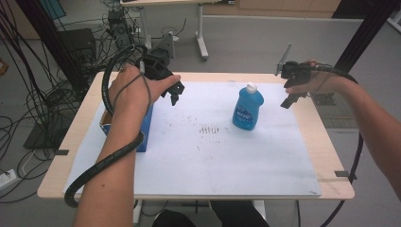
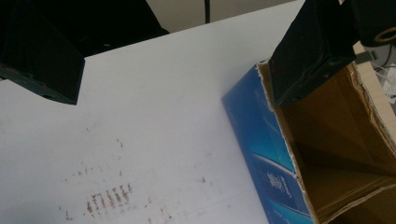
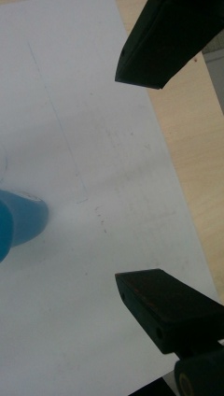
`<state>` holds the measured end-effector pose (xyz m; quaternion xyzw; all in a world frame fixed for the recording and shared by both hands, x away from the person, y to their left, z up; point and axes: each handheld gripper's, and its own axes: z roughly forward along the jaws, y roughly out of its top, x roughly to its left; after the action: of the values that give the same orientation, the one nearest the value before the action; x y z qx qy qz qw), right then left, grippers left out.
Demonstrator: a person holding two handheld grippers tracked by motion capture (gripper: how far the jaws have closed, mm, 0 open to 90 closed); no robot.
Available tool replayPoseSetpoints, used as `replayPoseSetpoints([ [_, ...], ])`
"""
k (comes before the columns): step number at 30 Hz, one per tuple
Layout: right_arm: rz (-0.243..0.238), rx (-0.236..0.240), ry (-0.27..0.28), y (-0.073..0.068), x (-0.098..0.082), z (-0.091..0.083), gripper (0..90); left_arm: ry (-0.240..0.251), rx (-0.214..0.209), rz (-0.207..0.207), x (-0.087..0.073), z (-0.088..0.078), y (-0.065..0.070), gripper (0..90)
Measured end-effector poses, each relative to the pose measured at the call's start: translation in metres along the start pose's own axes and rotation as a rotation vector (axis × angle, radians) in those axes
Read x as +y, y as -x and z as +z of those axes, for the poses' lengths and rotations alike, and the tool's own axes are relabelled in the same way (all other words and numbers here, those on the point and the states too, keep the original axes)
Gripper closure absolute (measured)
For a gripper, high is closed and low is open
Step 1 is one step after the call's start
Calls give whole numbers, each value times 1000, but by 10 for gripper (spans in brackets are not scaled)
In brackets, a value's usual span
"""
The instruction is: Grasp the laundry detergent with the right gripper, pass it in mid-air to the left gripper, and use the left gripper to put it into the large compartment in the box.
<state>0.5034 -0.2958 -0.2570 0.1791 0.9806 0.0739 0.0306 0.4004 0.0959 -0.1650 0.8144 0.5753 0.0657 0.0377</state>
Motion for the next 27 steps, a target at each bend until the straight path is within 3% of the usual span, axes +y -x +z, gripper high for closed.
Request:
replayPoseSetpoints([
  [27,11,11,13,-2,-8,-1,44,10,5,-2,-4,-3,-2,42],
])
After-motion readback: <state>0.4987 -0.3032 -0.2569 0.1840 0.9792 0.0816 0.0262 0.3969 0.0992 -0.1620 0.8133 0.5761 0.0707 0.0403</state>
